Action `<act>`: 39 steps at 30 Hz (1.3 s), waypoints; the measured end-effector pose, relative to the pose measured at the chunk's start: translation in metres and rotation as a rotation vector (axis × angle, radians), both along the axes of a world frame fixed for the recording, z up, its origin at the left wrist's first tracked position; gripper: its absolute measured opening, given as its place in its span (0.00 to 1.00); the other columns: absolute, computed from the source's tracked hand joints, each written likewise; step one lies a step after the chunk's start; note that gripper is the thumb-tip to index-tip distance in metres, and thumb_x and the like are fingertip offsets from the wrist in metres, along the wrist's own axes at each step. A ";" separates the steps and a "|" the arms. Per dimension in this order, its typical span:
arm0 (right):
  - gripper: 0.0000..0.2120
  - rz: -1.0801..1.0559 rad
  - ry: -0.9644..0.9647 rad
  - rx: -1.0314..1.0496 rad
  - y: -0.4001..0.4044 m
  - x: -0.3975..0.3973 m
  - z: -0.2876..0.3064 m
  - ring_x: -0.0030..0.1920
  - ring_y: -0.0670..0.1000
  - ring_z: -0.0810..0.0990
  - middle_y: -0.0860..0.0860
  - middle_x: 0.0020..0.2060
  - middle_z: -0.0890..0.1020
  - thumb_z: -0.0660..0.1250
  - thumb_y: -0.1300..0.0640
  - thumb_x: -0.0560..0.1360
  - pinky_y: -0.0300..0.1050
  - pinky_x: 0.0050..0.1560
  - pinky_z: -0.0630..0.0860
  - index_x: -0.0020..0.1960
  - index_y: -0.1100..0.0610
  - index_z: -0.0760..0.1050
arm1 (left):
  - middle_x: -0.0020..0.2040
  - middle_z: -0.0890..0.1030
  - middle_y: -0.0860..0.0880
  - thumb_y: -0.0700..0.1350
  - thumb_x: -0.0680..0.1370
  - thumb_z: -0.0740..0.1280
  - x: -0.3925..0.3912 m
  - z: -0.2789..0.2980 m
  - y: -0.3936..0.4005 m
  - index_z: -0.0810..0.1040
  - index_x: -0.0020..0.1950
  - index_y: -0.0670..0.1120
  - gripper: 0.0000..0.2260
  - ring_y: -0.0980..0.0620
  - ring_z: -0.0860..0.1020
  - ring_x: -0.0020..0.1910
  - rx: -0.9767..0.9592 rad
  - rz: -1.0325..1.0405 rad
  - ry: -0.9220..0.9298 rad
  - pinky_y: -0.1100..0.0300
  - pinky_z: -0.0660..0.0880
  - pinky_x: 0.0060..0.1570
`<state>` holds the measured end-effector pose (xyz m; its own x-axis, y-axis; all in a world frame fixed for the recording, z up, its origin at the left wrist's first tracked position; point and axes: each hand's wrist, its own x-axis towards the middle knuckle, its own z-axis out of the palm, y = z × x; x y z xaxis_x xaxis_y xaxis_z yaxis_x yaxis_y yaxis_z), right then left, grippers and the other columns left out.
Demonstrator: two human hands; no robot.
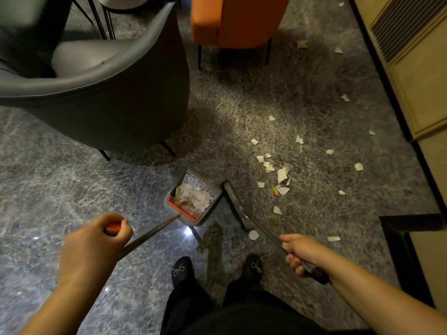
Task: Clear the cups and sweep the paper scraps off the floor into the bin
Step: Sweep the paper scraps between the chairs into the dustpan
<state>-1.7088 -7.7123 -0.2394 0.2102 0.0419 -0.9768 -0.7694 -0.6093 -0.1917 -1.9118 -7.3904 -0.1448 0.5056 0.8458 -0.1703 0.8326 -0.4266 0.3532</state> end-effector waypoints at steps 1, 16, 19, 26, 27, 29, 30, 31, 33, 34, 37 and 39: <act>0.20 -0.009 -0.004 0.001 -0.008 0.010 -0.001 0.16 0.44 0.63 0.54 0.27 0.66 0.50 0.63 0.82 0.31 0.18 0.61 0.71 0.51 0.63 | 0.30 0.76 0.51 0.46 0.74 0.73 0.006 -0.001 -0.007 0.82 0.42 0.51 0.02 0.47 0.73 0.27 0.007 0.001 0.000 0.57 0.71 0.31; 0.17 -0.216 -0.092 0.009 -0.068 0.115 0.003 0.15 0.43 0.60 0.53 0.29 0.64 0.48 0.62 0.83 0.29 0.18 0.59 0.68 0.51 0.64 | 0.29 0.78 0.53 0.47 0.74 0.73 0.089 -0.007 -0.067 0.81 0.42 0.53 0.03 0.48 0.76 0.27 -0.009 -0.079 -0.034 0.54 0.76 0.32; 0.17 -0.246 -0.074 0.028 -0.072 0.107 0.010 0.15 0.43 0.61 0.53 0.28 0.64 0.49 0.62 0.83 0.29 0.18 0.60 0.69 0.50 0.64 | 0.31 0.79 0.51 0.46 0.74 0.73 0.097 -0.007 -0.065 0.82 0.44 0.51 0.02 0.47 0.76 0.30 -0.015 -0.126 -0.047 0.54 0.76 0.33; 0.18 -0.264 -0.053 0.046 -0.073 0.040 0.020 0.16 0.44 0.62 0.54 0.27 0.67 0.51 0.61 0.83 0.30 0.19 0.61 0.71 0.50 0.63 | 0.31 0.79 0.52 0.46 0.74 0.73 0.105 -0.002 -0.050 0.82 0.46 0.49 0.03 0.49 0.76 0.29 -0.008 -0.249 -0.042 0.55 0.74 0.32; 0.18 -0.271 -0.056 0.044 -0.070 0.027 0.020 0.16 0.44 0.62 0.54 0.27 0.67 0.52 0.61 0.83 0.31 0.19 0.61 0.71 0.49 0.63 | 0.31 0.79 0.51 0.46 0.75 0.73 0.105 -0.001 -0.046 0.83 0.46 0.48 0.03 0.48 0.76 0.30 -0.005 -0.277 -0.038 0.55 0.74 0.33; 0.19 -0.283 -0.053 0.043 -0.065 0.002 0.021 0.17 0.44 0.63 0.53 0.27 0.67 0.52 0.60 0.82 0.31 0.20 0.61 0.71 0.49 0.62 | 0.32 0.80 0.50 0.46 0.75 0.73 0.105 -0.001 -0.036 0.83 0.46 0.48 0.03 0.47 0.77 0.33 -0.010 -0.319 -0.045 0.54 0.75 0.35; 0.19 -0.295 -0.053 0.039 -0.061 -0.013 0.022 0.18 0.44 0.63 0.53 0.27 0.67 0.52 0.61 0.82 0.31 0.20 0.61 0.71 0.49 0.62 | 0.32 0.80 0.51 0.46 0.75 0.73 0.103 0.000 -0.031 0.83 0.46 0.48 0.03 0.47 0.78 0.33 -0.021 -0.348 -0.049 0.53 0.76 0.35; 0.19 -0.310 -0.055 0.038 -0.058 -0.024 0.023 0.18 0.44 0.63 0.53 0.27 0.67 0.52 0.61 0.82 0.31 0.20 0.61 0.71 0.49 0.62 | 0.32 0.80 0.51 0.46 0.75 0.73 0.102 0.001 -0.028 0.83 0.46 0.48 0.03 0.47 0.78 0.33 -0.027 -0.373 -0.054 0.53 0.76 0.36; 0.19 -0.355 -0.049 0.042 -0.051 -0.050 0.023 0.17 0.44 0.63 0.53 0.26 0.67 0.52 0.61 0.82 0.31 0.20 0.61 0.72 0.48 0.62 | 0.32 0.80 0.50 0.45 0.74 0.73 0.098 0.002 -0.019 0.83 0.46 0.47 0.03 0.47 0.77 0.32 -0.023 -0.433 -0.068 0.55 0.74 0.35; 0.19 -0.373 -0.042 0.049 -0.047 -0.062 0.024 0.17 0.44 0.63 0.53 0.26 0.67 0.51 0.61 0.82 0.30 0.19 0.62 0.72 0.48 0.62 | 0.32 0.81 0.49 0.44 0.74 0.74 0.096 0.002 -0.014 0.83 0.46 0.47 0.03 0.47 0.77 0.32 -0.016 -0.456 -0.073 0.55 0.74 0.35; 0.18 -0.401 -0.036 0.043 -0.036 -0.100 0.026 0.17 0.43 0.63 0.53 0.27 0.66 0.50 0.61 0.83 0.30 0.20 0.61 0.70 0.48 0.62 | 0.33 0.81 0.50 0.46 0.74 0.73 0.091 0.001 -0.001 0.83 0.47 0.48 0.03 0.48 0.78 0.32 -0.024 -0.531 -0.038 0.53 0.76 0.36; 0.19 -0.403 -0.046 0.038 -0.031 -0.119 0.024 0.17 0.43 0.63 0.53 0.27 0.66 0.50 0.61 0.83 0.31 0.20 0.62 0.71 0.48 0.61 | 0.33 0.81 0.52 0.47 0.74 0.73 0.089 0.001 0.006 0.83 0.47 0.49 0.03 0.49 0.78 0.33 -0.022 -0.567 -0.031 0.53 0.77 0.36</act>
<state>-1.8273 -7.7435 -0.2155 0.2609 -0.0167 -0.9652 -0.9351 -0.2527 -0.2484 -1.8228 -7.3842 -0.1436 0.8847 0.4367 -0.1629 0.4645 -0.7964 0.3872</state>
